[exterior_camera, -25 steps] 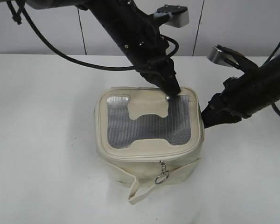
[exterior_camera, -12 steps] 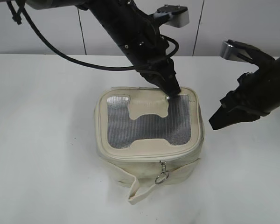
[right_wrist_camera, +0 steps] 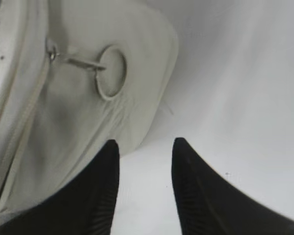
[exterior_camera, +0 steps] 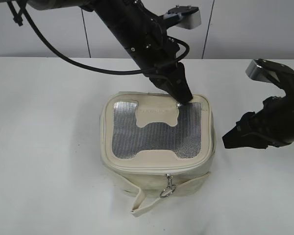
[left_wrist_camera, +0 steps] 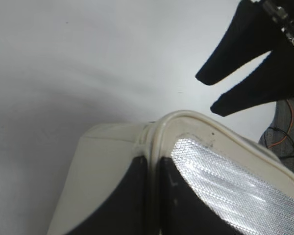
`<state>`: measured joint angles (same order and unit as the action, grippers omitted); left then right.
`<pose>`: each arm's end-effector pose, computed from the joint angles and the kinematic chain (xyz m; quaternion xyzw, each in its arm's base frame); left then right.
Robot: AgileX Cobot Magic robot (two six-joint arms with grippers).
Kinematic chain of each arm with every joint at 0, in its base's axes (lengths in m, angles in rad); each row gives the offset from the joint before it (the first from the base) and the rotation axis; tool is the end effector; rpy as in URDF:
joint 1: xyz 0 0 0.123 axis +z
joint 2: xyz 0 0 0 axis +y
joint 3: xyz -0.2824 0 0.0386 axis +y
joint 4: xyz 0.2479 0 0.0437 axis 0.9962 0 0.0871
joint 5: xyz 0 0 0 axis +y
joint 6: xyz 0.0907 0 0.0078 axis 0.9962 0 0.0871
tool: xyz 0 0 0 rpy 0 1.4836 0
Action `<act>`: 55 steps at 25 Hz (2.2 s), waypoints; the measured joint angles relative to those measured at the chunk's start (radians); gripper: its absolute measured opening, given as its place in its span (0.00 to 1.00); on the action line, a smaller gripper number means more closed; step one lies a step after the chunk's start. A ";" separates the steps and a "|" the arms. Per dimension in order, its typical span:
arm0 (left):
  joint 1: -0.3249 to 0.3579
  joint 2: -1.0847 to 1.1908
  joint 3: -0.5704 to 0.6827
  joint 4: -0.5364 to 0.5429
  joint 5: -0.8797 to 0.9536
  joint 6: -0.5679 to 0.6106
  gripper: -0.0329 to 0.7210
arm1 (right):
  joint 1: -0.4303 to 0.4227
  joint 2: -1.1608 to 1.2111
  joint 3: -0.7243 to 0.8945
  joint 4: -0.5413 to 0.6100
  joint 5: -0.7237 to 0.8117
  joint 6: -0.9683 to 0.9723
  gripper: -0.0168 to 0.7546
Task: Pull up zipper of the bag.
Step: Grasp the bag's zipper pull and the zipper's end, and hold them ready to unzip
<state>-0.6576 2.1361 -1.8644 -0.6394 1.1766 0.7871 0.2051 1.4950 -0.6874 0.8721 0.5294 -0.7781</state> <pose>0.3304 -0.3186 0.2436 0.5569 0.7676 -0.2942 0.1186 0.2469 0.0874 0.1845 -0.1352 0.9426 0.2169 0.2149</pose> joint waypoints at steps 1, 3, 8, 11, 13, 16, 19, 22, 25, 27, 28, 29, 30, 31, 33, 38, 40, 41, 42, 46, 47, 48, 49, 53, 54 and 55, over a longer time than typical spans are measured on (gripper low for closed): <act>0.000 0.000 0.000 -0.006 0.005 0.005 0.09 | 0.000 -0.008 0.021 0.034 -0.030 -0.034 0.43; 0.000 0.000 0.000 -0.013 0.009 0.012 0.09 | 0.000 -0.009 0.043 0.148 -0.055 -0.165 0.51; 0.000 0.000 0.000 -0.015 0.010 0.019 0.09 | 0.000 -0.009 0.050 0.388 -0.047 -0.456 0.58; 0.000 0.000 0.000 -0.015 0.010 0.019 0.09 | 0.000 0.017 0.050 0.415 -0.048 -0.503 0.58; 0.000 0.000 0.000 -0.015 0.010 0.019 0.09 | 0.000 0.046 0.050 0.422 -0.048 -0.525 0.59; 0.000 0.000 0.000 -0.015 0.010 0.019 0.09 | 0.000 0.089 0.052 0.457 -0.050 -0.573 0.58; 0.000 0.000 0.000 -0.010 0.010 0.019 0.09 | 0.000 0.128 0.052 0.566 -0.048 -0.703 0.58; 0.002 0.000 0.000 -0.002 0.009 0.019 0.09 | 0.000 0.167 0.055 0.691 -0.032 -0.841 0.53; 0.002 0.000 0.000 0.000 0.008 0.019 0.09 | 0.000 0.195 0.054 0.774 -0.021 -0.926 0.42; 0.002 0.000 0.000 -0.001 0.009 0.019 0.09 | 0.000 0.205 0.054 0.800 0.000 -0.961 0.28; 0.002 0.000 0.000 -0.002 0.009 0.019 0.09 | 0.000 0.206 0.054 0.807 0.012 -0.973 0.20; 0.002 0.000 0.000 -0.002 0.009 0.019 0.09 | 0.000 0.206 0.055 0.811 0.027 -0.979 0.12; 0.002 0.000 0.000 -0.002 0.009 0.019 0.09 | 0.000 0.206 0.055 0.815 0.036 -0.983 0.06; 0.002 0.000 0.000 -0.002 0.009 0.019 0.09 | 0.000 0.206 0.055 0.818 0.037 -0.983 0.03; 0.002 0.000 0.000 -0.001 0.008 0.019 0.09 | 0.000 0.206 0.055 0.818 0.036 -0.963 0.03; 0.001 0.000 0.000 0.005 0.004 0.019 0.09 | 0.000 0.195 0.055 0.771 0.029 -0.846 0.03; 0.000 0.000 0.000 0.006 0.001 0.019 0.09 | 0.000 0.170 0.055 0.747 0.027 -0.811 0.03; 0.000 0.000 0.000 0.006 -0.001 0.019 0.09 | 0.000 0.152 0.055 0.732 0.024 -0.788 0.03; 0.000 0.000 0.000 0.007 -0.005 0.019 0.09 | 0.000 0.132 0.055 0.710 0.020 -0.760 0.03; -0.001 0.000 0.004 0.011 -0.023 0.002 0.09 | 0.000 0.068 0.055 0.531 -0.015 -0.573 0.03; -0.001 0.000 0.004 0.011 -0.029 -0.002 0.09 | 0.000 0.057 0.055 0.478 -0.015 -0.518 0.03; -0.002 0.000 0.005 0.011 -0.033 -0.004 0.09 | 0.000 0.046 0.055 0.432 -0.014 -0.471 0.03; -0.003 0.000 0.007 0.011 -0.037 -0.007 0.09 | 0.000 0.036 0.055 0.397 -0.013 -0.434 0.03; -0.003 0.000 0.008 0.011 -0.046 -0.010 0.09 | 0.000 0.008 0.055 0.334 0.012 -0.369 0.03; -0.003 0.000 0.008 0.011 -0.047 -0.015 0.09 | 0.000 0.001 0.055 0.328 0.025 -0.361 0.03; -0.003 0.000 0.008 0.011 -0.051 -0.022 0.09 | 0.000 -0.005 0.055 0.326 0.039 -0.358 0.03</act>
<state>-0.6606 2.1361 -1.8566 -0.6280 1.1259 0.7646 0.2051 1.4895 -0.6326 1.1982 0.5687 -1.1357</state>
